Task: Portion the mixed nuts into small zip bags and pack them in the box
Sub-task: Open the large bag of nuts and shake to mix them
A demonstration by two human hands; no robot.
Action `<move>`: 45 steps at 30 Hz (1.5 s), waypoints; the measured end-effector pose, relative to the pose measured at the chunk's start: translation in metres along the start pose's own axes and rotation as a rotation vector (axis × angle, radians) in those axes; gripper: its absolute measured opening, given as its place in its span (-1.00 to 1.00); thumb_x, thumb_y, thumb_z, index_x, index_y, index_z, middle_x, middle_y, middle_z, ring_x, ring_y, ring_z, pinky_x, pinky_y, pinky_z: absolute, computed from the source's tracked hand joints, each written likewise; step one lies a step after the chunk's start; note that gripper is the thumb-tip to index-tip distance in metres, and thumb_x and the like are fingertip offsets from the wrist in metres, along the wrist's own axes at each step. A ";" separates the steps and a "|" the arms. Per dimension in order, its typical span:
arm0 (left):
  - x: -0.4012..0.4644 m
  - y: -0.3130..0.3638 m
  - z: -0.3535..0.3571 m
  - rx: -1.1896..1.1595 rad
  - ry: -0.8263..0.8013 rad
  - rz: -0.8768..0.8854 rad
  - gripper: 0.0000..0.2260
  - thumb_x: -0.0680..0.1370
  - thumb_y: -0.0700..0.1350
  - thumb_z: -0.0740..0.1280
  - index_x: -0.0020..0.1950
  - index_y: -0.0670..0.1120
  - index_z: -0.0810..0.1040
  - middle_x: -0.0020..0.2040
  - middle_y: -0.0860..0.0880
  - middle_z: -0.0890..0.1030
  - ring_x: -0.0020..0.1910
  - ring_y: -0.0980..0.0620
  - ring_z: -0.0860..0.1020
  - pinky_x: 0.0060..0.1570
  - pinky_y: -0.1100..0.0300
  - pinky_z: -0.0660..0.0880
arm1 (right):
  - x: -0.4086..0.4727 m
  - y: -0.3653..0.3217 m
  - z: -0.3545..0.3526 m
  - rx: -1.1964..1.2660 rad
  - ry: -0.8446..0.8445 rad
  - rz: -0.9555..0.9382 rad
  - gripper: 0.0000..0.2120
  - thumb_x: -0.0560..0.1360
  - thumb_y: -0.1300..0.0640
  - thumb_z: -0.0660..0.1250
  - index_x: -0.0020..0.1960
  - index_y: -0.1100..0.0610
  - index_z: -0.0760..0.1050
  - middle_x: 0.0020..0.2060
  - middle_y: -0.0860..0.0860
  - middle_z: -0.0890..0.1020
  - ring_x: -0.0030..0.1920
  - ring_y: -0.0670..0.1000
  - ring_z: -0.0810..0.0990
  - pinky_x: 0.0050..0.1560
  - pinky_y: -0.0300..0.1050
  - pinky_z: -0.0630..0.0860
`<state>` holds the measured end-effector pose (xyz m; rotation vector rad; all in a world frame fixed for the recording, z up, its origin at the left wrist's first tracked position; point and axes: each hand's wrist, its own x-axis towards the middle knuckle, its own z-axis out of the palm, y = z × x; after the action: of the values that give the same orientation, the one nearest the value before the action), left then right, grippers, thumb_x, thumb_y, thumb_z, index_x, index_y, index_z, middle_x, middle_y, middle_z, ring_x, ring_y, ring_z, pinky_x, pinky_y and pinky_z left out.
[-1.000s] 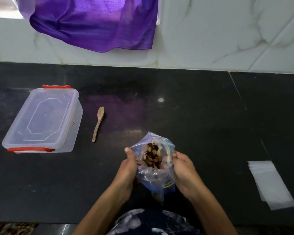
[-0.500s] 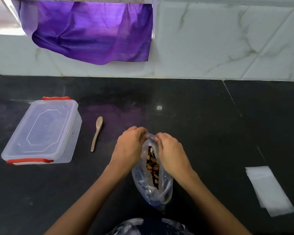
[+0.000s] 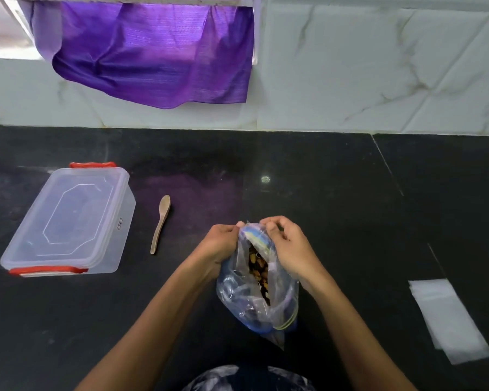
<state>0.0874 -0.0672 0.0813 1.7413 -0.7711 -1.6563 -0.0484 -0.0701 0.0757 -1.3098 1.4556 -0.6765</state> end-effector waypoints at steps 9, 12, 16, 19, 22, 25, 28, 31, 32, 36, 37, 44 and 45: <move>-0.010 -0.010 -0.011 0.281 0.132 0.222 -0.68 0.54 0.13 0.30 0.13 -0.08 0.45 -0.04 0.04 0.58 -0.09 0.15 0.55 -0.13 0.21 0.52 | -0.015 0.019 -0.025 -0.387 -0.135 0.161 -0.75 0.60 0.03 0.19 -0.10 0.17 0.53 -0.33 -0.03 0.52 -0.31 -0.07 0.49 -0.24 -0.14 0.40; -0.023 -0.016 -0.021 0.561 0.127 0.145 -0.60 0.50 0.20 0.31 0.03 -0.13 0.47 -0.09 -0.05 0.61 -0.15 -0.02 0.58 -0.19 0.12 0.53 | -0.017 0.023 -0.023 -0.217 -0.058 0.155 -0.73 0.62 0.09 0.15 -0.06 0.25 0.52 -0.28 0.08 0.53 -0.28 -0.01 0.48 -0.20 -0.09 0.42; -0.024 -0.032 -0.019 0.422 0.072 0.107 -0.69 0.62 0.00 0.21 -0.11 -0.18 0.60 -0.22 -0.12 0.63 -0.26 -0.05 0.60 -0.10 0.00 0.57 | -0.031 0.015 -0.024 -0.262 -0.004 0.248 -0.64 0.60 -0.14 0.08 0.08 0.12 0.47 -0.09 0.00 0.59 -0.05 -0.02 0.58 0.03 -0.03 0.52; -0.023 -0.044 -0.008 0.040 0.078 -0.006 -0.65 0.67 -0.11 0.11 -0.22 -0.18 0.54 -0.35 -0.10 0.57 -0.33 -0.02 0.54 -0.15 0.06 0.50 | -0.046 0.007 -0.026 -0.418 -0.083 0.341 -0.54 0.54 -0.27 0.10 -0.04 0.11 0.52 -0.15 0.05 0.64 -0.13 0.04 0.63 -0.04 -0.01 0.57; -0.027 -0.043 0.003 -0.539 -0.076 -0.257 -0.72 0.60 -0.21 0.07 -0.30 -0.11 0.38 -0.49 0.01 0.38 -0.54 0.10 0.37 -0.44 0.25 0.43 | -0.042 0.019 -0.019 -0.315 -0.084 0.301 -0.61 0.59 -0.06 0.16 -0.06 0.25 0.55 -0.15 0.17 0.67 -0.13 0.14 0.66 0.04 0.19 0.56; -0.034 -0.034 0.009 -0.788 -0.148 -0.384 -0.75 0.43 -0.15 0.09 -0.41 -0.19 0.40 -0.50 -0.11 0.46 -0.49 -0.02 0.46 -0.42 0.20 0.46 | -0.038 0.032 -0.006 0.150 -0.026 0.383 -0.62 0.64 0.07 0.11 -0.07 0.33 0.55 -0.19 0.21 0.67 -0.16 0.15 0.66 0.07 0.19 0.56; -0.035 -0.034 0.014 -0.755 -0.191 -0.360 -0.44 0.55 0.18 0.10 -0.11 -0.30 0.61 -0.20 -0.32 0.66 -0.16 -0.23 0.59 -0.16 -0.07 0.48 | -0.039 0.034 -0.002 0.633 -0.045 0.465 -0.65 0.65 0.16 0.05 -0.01 0.32 0.56 -0.24 0.19 0.68 -0.26 0.07 0.67 -0.16 -0.02 0.65; -0.032 -0.037 0.013 -0.639 -0.258 -0.252 -0.51 0.47 0.24 0.24 -0.24 -0.20 0.60 -0.35 -0.16 0.62 -0.37 -0.03 0.60 -0.30 0.14 0.53 | -0.043 0.030 -0.006 0.729 -0.069 0.462 -0.68 0.64 0.10 0.08 0.05 0.26 0.55 -0.18 0.17 0.69 -0.20 0.07 0.69 -0.10 -0.01 0.63; -0.031 -0.039 0.011 -0.514 -0.204 -0.219 -0.58 0.39 0.21 0.33 -0.21 -0.17 0.59 -0.33 -0.10 0.60 -0.37 0.01 0.59 -0.32 0.18 0.52 | -0.045 0.027 -0.008 0.686 -0.079 0.454 -0.70 0.63 0.06 0.11 0.07 0.21 0.55 -0.12 0.16 0.69 -0.14 0.07 0.68 -0.04 0.02 0.61; -0.042 -0.056 -0.001 0.002 0.055 -0.199 -0.19 0.16 0.30 0.53 0.24 -0.11 0.41 0.18 -0.12 0.49 0.06 -0.07 0.55 -0.14 0.11 0.53 | -0.066 0.010 -0.023 0.037 -0.196 0.435 -0.77 0.52 -0.18 0.22 0.13 -0.14 0.39 -0.06 0.00 0.62 -0.16 -0.09 0.58 -0.21 -0.22 0.54; -0.050 -0.058 -0.006 0.094 0.134 -0.240 -0.17 0.17 0.34 0.50 0.25 -0.11 0.37 0.20 -0.09 0.42 0.12 -0.08 0.49 -0.09 0.10 0.51 | -0.071 0.007 -0.026 -0.072 -0.202 0.437 -0.73 0.50 -0.22 0.22 0.12 -0.13 0.38 -0.11 -0.03 0.61 -0.21 -0.12 0.56 -0.29 -0.26 0.50; -0.072 -0.052 -0.018 0.073 -0.061 -0.352 -0.51 0.41 0.24 0.38 0.00 -0.19 0.54 -0.18 -0.07 0.56 -0.29 0.03 0.53 -0.42 0.20 0.47 | -0.080 -0.006 -0.014 -0.125 -0.273 0.533 -0.39 0.46 -0.33 0.20 -0.12 0.25 0.60 -0.34 0.04 0.70 -0.44 -0.08 0.62 -0.51 -0.27 0.46; -0.072 -0.051 -0.016 0.045 -0.067 -0.352 -0.56 0.45 0.17 0.38 0.04 -0.21 0.56 -0.14 -0.09 0.59 -0.25 0.00 0.57 -0.39 0.19 0.53 | -0.079 -0.004 -0.010 -0.108 -0.250 0.507 -0.43 0.47 -0.29 0.24 -0.13 0.25 0.61 -0.33 0.06 0.70 -0.42 -0.06 0.63 -0.51 -0.26 0.46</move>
<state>0.0998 0.0210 0.0892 1.9470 -0.5571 -1.9473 -0.0652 0.0013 0.1069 -0.9999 1.5445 -0.0990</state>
